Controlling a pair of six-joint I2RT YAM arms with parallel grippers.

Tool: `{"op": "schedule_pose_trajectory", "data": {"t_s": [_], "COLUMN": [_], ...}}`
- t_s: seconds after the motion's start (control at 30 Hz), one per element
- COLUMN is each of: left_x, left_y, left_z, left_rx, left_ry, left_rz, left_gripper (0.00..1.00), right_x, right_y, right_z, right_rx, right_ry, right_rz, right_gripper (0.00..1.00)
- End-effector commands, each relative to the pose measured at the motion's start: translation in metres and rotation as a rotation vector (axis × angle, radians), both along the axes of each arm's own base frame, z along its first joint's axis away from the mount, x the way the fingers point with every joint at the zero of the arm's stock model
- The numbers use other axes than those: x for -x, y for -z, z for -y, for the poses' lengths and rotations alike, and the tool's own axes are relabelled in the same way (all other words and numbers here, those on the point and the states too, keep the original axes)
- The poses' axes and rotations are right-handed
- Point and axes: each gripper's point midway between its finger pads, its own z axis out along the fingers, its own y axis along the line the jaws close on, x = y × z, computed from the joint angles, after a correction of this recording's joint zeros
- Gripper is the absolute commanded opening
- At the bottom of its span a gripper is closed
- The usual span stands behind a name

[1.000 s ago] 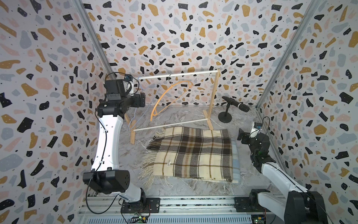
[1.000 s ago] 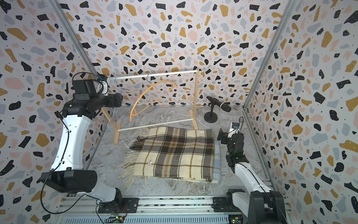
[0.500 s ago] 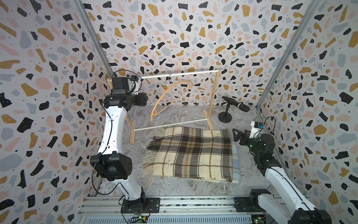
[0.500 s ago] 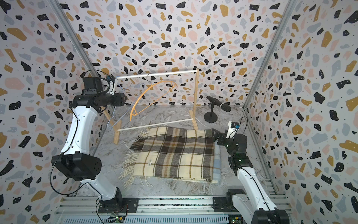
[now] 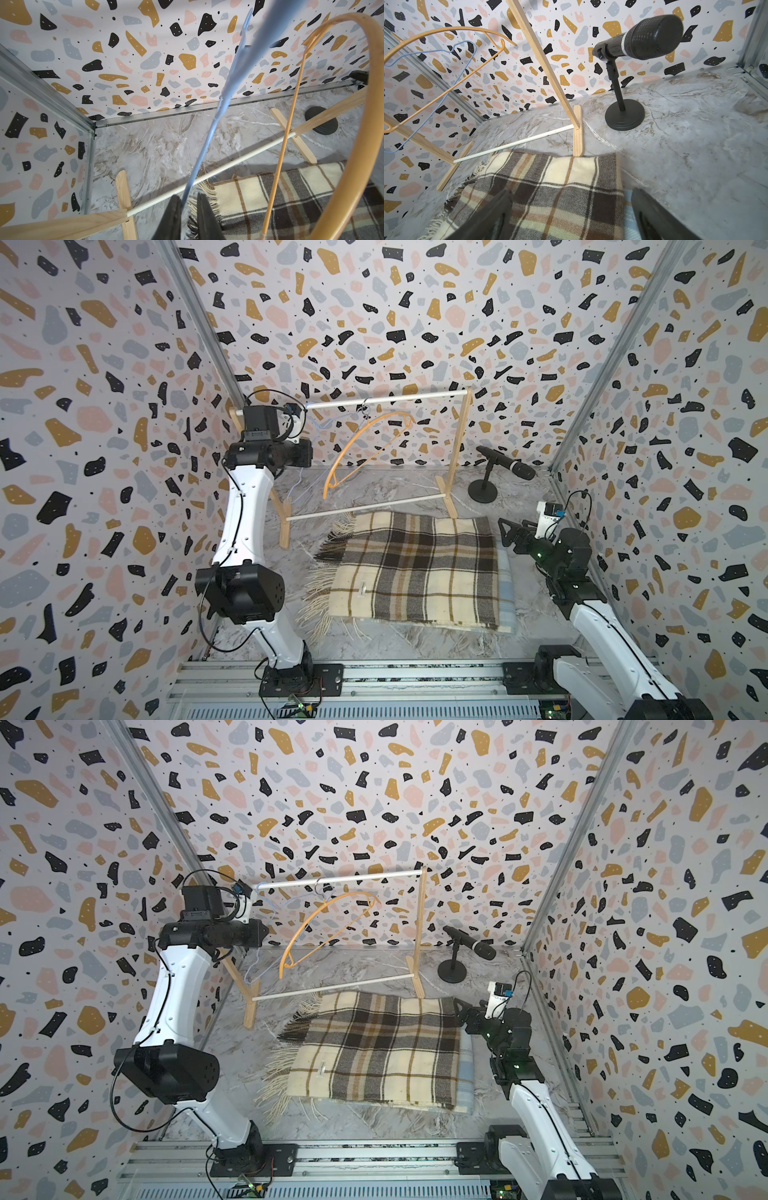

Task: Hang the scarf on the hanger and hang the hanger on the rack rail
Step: Pick up the hanger from the clothesline.

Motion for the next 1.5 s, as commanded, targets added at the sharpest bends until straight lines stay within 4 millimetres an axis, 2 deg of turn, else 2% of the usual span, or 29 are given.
{"op": "schedule_pose_trajectory", "data": {"t_s": [0.0, 0.23, 0.27, 0.3, 0.37, 0.43, 0.53, 0.63, 0.77, 0.83, 0.93, 1.1, 1.27, 1.47], "left_x": [0.003, 0.005, 0.005, 0.005, 0.004, 0.004, 0.001, -0.001, -0.002, -0.001, 0.002, 0.012, 0.026, 0.041], "left_y": [-0.027, -0.028, -0.026, -0.025, -0.021, -0.019, -0.011, -0.002, 0.002, -0.002, -0.013, -0.034, -0.052, -0.057], "left_z": [0.001, 0.006, 0.006, 0.005, 0.003, 0.001, 0.0, 0.001, 0.004, 0.006, 0.007, 0.006, 0.005, 0.0], "left_rx": [0.006, 0.035, 0.036, 0.035, 0.029, 0.023, 0.023, 0.031, 0.052, 0.06, 0.063, 0.062, 0.057, 0.047], "left_ry": [0.016, 0.035, 0.032, 0.026, 0.013, 0.003, 0.001, 0.004, 0.014, 0.021, 0.025, 0.021, 0.01, -0.02], "left_rz": [0.088, 0.098, 0.096, 0.098, 0.097, 0.094, 0.079, 0.062, 0.058, 0.07, 0.104, 0.169, 0.237, 0.272], "left_gripper": [0.16, 0.14, 0.2, 0.32, 0.44, 0.49, 0.5, 0.44, 0.26, 0.15, 0.07, 0.0, 0.0, 0.0], "right_x": [0.001, 0.001, 0.001, 0.001, 0.001, 0.001, 0.001, 0.0, 0.0, 0.0, -0.001, -0.002, -0.003, -0.002], "right_y": [-0.02, -0.02, -0.02, -0.02, -0.02, -0.02, -0.02, -0.02, -0.019, -0.02, -0.019, -0.018, -0.017, -0.018], "right_z": [0.0, 0.001, 0.001, 0.001, 0.001, 0.001, 0.001, 0.001, 0.001, 0.001, 0.001, 0.0, -0.001, -0.001], "right_rx": [0.011, 0.019, 0.02, 0.019, 0.02, 0.019, 0.021, 0.019, 0.021, 0.022, 0.022, 0.021, 0.019, 0.018], "right_ry": [-0.002, 0.001, 0.002, 0.002, 0.001, 0.001, 0.001, 0.002, 0.001, 0.001, -0.001, -0.002, -0.01, -0.009], "right_rz": [0.054, 0.055, 0.056, 0.056, 0.055, 0.056, 0.059, 0.056, 0.056, 0.059, 0.057, 0.053, 0.054, 0.054], "right_gripper": [0.95, 0.95, 0.95, 0.95, 0.95, 0.95, 0.95, 0.95, 0.95, 0.95, 0.95, 0.95, 0.95, 0.95]}}
